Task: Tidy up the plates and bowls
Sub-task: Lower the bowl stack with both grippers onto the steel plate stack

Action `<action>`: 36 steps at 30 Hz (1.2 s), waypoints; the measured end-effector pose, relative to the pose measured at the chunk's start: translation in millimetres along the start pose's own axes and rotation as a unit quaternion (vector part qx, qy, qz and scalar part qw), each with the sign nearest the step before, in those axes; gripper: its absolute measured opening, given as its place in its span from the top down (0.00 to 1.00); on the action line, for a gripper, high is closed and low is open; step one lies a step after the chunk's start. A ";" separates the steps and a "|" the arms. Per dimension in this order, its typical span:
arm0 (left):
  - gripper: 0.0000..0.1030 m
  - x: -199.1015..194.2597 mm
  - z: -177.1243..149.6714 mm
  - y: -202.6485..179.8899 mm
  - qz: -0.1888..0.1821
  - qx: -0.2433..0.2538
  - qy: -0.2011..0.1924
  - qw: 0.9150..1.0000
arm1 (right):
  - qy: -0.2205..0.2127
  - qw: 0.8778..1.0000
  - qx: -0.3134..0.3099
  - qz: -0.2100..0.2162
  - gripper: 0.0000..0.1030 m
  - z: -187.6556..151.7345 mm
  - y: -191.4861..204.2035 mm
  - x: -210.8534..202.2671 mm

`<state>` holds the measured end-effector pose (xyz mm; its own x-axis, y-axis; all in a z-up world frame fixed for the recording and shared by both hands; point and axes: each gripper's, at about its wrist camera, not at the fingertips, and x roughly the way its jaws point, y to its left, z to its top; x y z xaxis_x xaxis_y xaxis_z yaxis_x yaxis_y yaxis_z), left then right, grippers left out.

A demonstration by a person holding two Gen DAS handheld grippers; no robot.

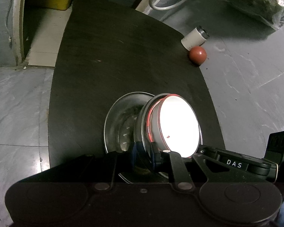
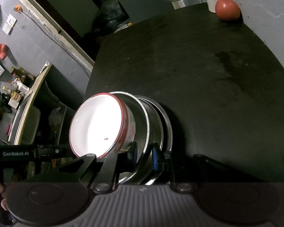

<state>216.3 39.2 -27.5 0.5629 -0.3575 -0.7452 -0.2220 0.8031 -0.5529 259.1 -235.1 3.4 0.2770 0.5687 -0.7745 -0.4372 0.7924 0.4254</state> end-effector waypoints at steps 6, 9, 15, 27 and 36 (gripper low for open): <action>0.85 0.1 1.2 1.9 0.006 -0.006 -0.001 1.000 | 0.005 1.000 -0.004 0.004 0.83 2.4 0.3 3.1; 0.85 0.4 2.1 2.6 0.009 -0.008 -0.001 1.000 | 0.008 1.000 -0.006 0.005 0.83 3.7 1.1 5.2; 0.85 1.9 3.2 1.7 0.012 -0.011 0.002 1.000 | 0.013 1.000 -0.006 0.006 0.83 4.7 1.2 7.0; 0.85 5.5 4.5 2.7 0.021 -0.023 0.010 0.999 | 0.019 1.000 -0.010 0.006 0.82 10.1 6.2 11.7; 0.85 5.7 4.9 3.2 0.021 -0.023 0.010 0.999 | 0.020 1.000 -0.009 0.007 0.82 10.9 5.2 11.5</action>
<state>222.7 42.0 -31.6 0.5366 -0.3339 -0.7749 -0.2823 0.7944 -0.5378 269.4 -222.0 1.8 0.2364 0.5710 -0.7862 -0.4572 0.7793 0.4285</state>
